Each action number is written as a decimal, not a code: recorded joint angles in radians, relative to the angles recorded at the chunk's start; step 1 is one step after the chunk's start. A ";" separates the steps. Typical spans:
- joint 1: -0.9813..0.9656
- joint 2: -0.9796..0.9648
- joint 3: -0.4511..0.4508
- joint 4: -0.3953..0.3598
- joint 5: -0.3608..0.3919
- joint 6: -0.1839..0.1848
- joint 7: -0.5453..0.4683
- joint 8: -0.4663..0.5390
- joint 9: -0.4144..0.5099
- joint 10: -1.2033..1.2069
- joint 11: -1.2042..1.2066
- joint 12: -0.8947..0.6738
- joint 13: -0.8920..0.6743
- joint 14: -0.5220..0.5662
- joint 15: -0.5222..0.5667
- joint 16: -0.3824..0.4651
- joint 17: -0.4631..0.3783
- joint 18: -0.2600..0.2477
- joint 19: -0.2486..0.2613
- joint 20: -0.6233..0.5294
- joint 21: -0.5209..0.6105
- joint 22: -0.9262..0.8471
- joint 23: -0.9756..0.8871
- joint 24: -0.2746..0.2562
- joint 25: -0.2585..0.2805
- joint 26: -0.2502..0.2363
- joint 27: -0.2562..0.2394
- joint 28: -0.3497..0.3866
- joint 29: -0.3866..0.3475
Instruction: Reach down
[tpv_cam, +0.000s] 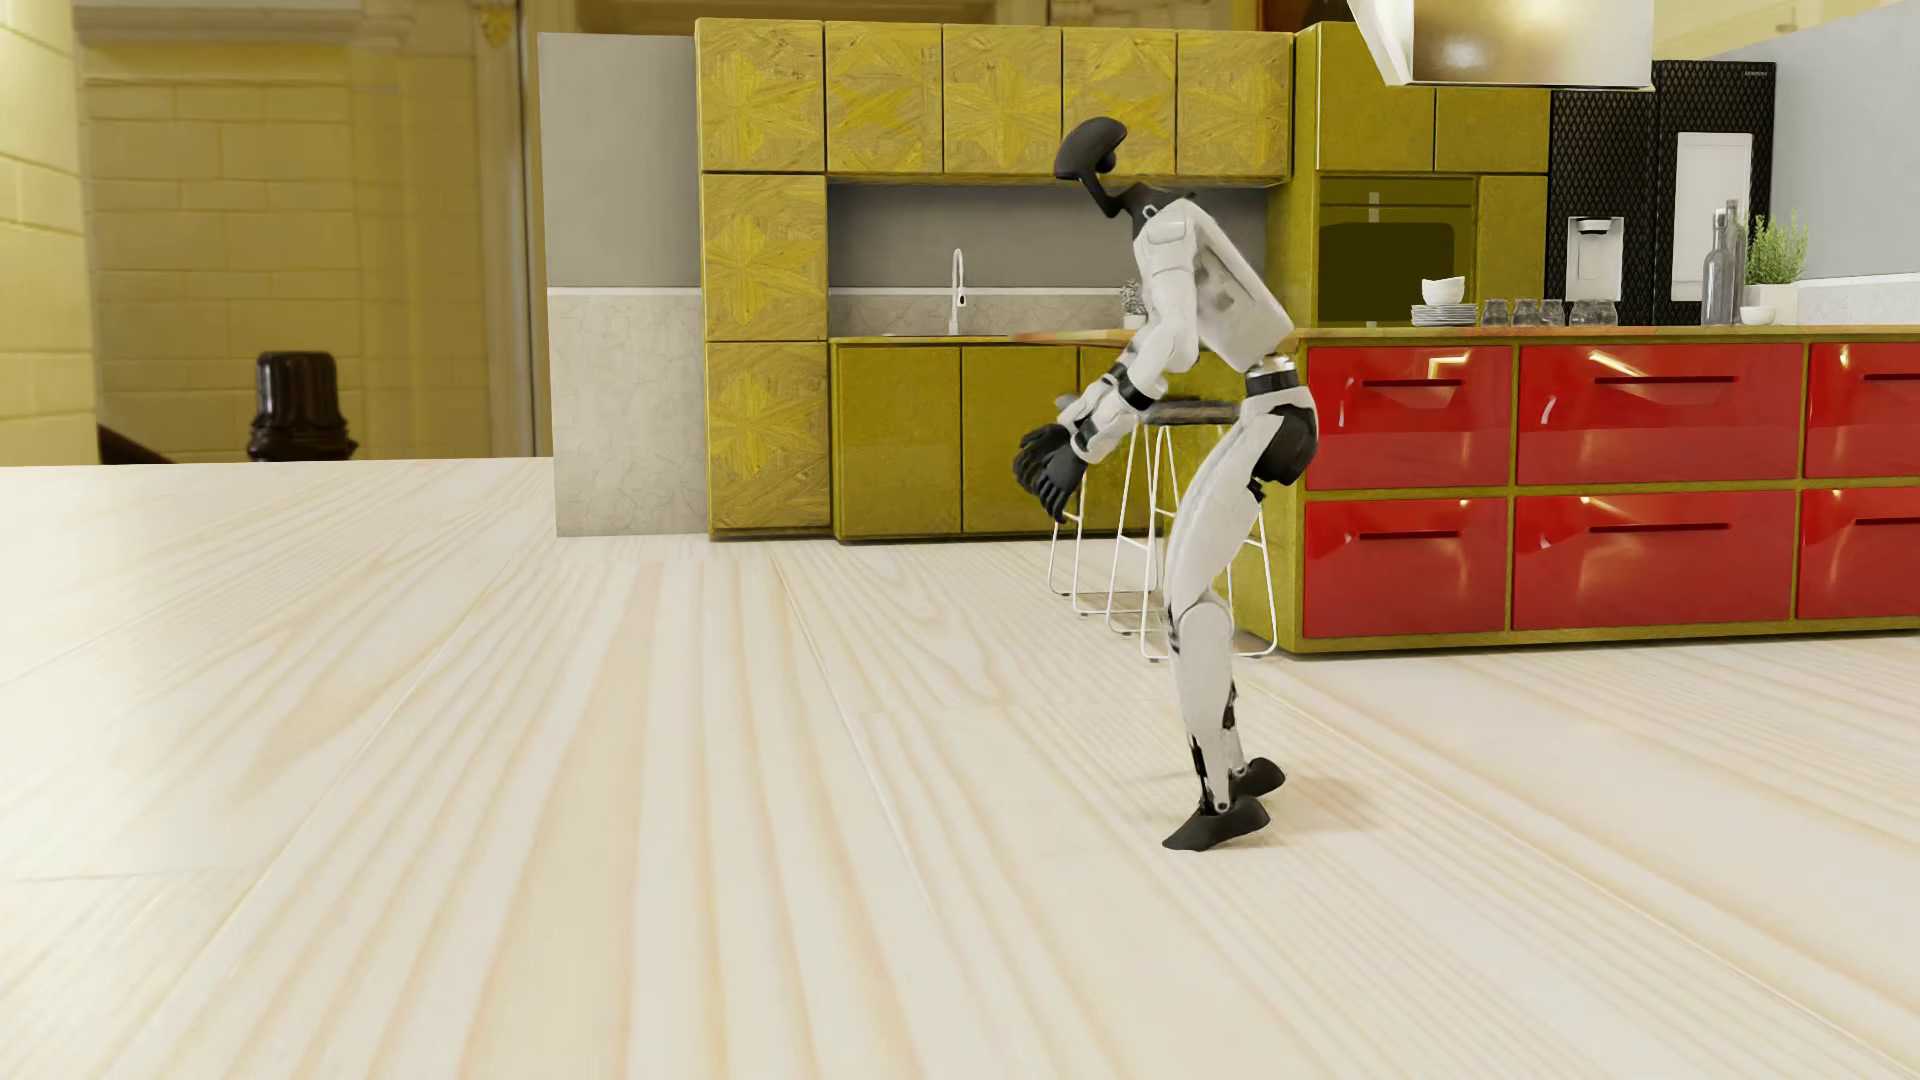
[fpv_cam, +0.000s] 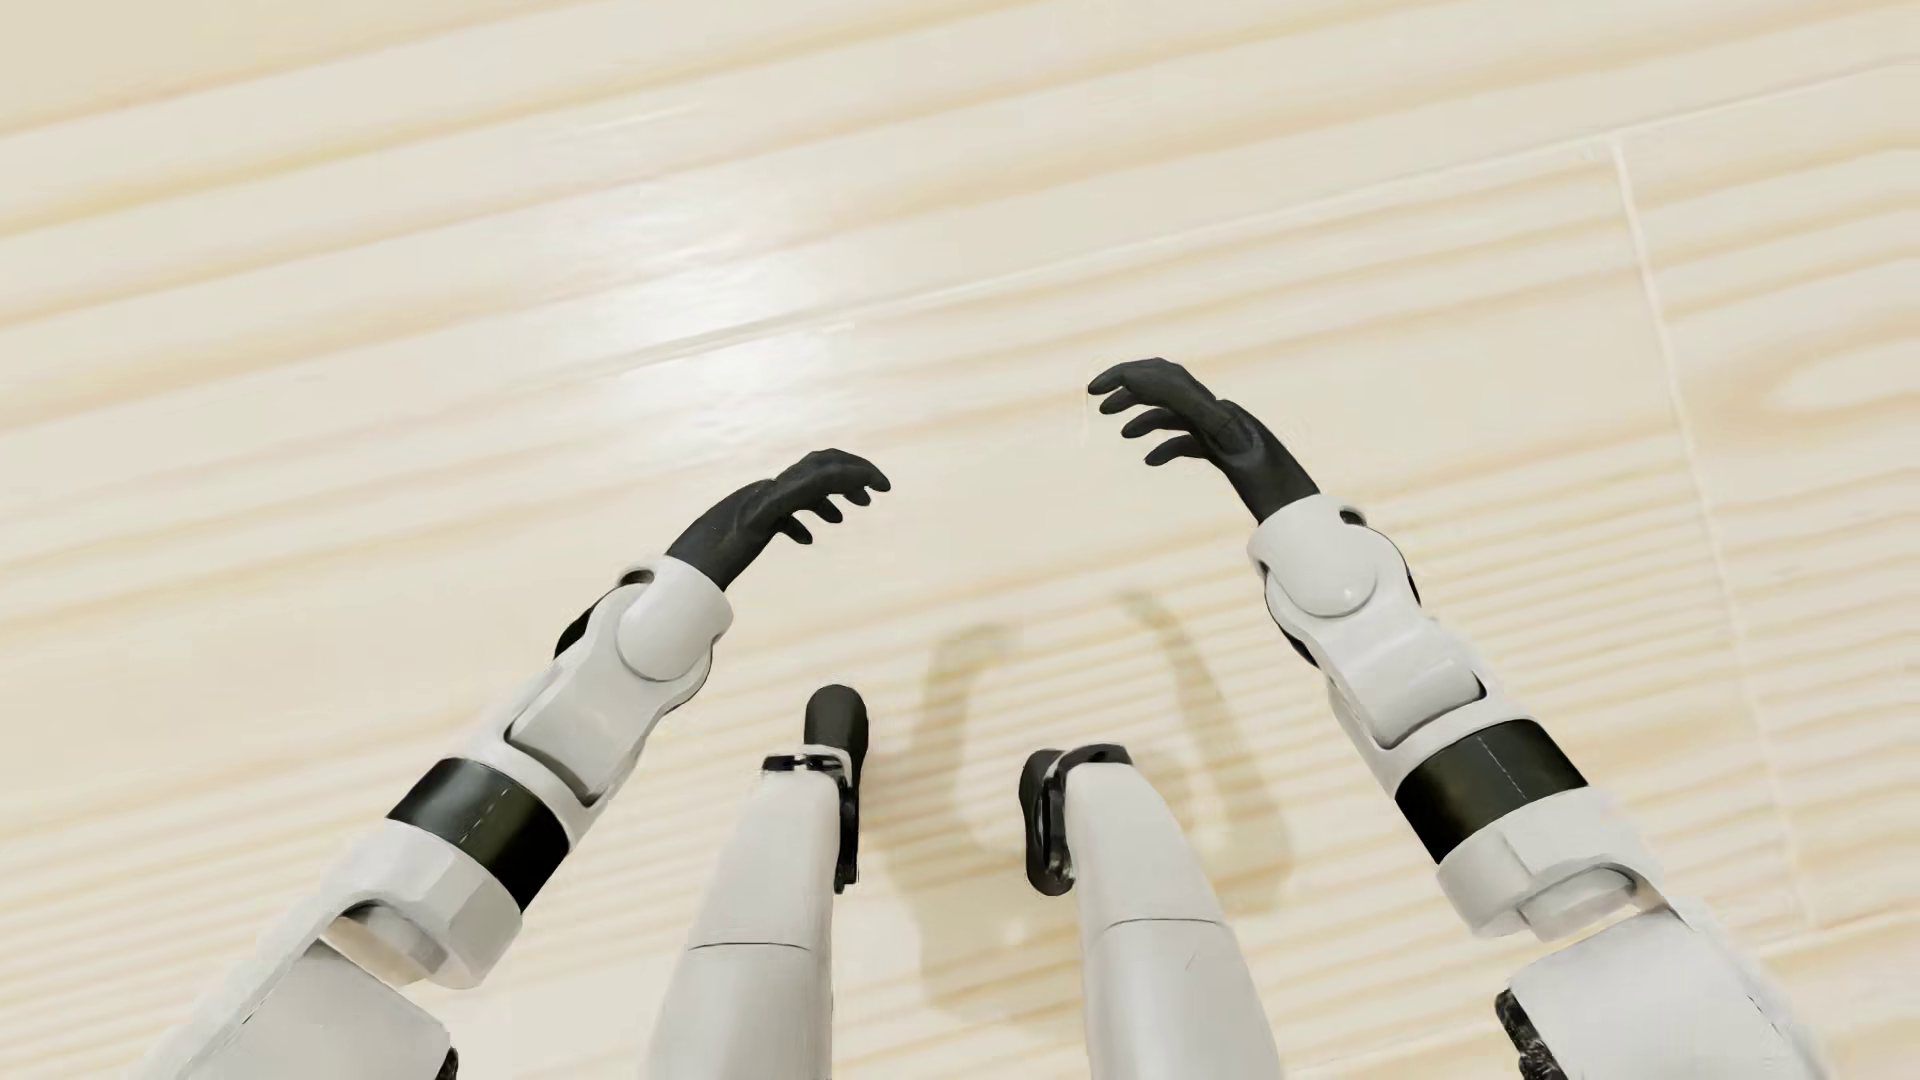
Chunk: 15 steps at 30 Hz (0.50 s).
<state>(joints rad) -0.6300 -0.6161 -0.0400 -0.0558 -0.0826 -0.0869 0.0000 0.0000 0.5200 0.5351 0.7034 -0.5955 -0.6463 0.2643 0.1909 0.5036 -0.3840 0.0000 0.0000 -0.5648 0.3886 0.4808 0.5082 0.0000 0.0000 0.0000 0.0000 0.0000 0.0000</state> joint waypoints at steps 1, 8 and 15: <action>-0.058 -0.047 -0.003 0.006 -0.006 -0.004 0.000 0.000 0.000 0.038 0.036 -0.082 -0.085 0.022 -0.014 0.015 -0.010 0.000 0.000 -0.009 0.038 0.043 0.044 0.000 0.000 0.000 0.000 0.000 0.000; -0.467 -0.435 -0.006 0.093 -0.061 -0.025 0.000 0.000 0.000 0.536 0.506 -0.635 -0.628 -0.138 -0.237 0.082 -0.052 0.000 0.000 -0.180 0.257 0.327 0.324 0.000 0.000 0.000 0.000 0.000 0.000; -0.671 -0.653 -0.012 0.083 -0.102 -0.046 0.000 0.000 0.000 1.020 0.812 -0.948 -0.870 -0.445 -0.487 0.078 -0.069 0.000 0.000 -0.435 0.480 0.552 0.597 0.000 0.000 0.000 0.000 0.000 0.000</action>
<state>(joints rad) -1.3011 -1.2692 -0.0515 0.0276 -0.1850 -0.1325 0.0000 0.0000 0.5200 1.5548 1.5159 -1.5436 -1.5167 -0.1812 -0.2965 0.5813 -0.4530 0.0000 0.0000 -1.0000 0.8687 1.0332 1.1052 0.0000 0.0000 0.0000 0.0000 0.0000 0.0000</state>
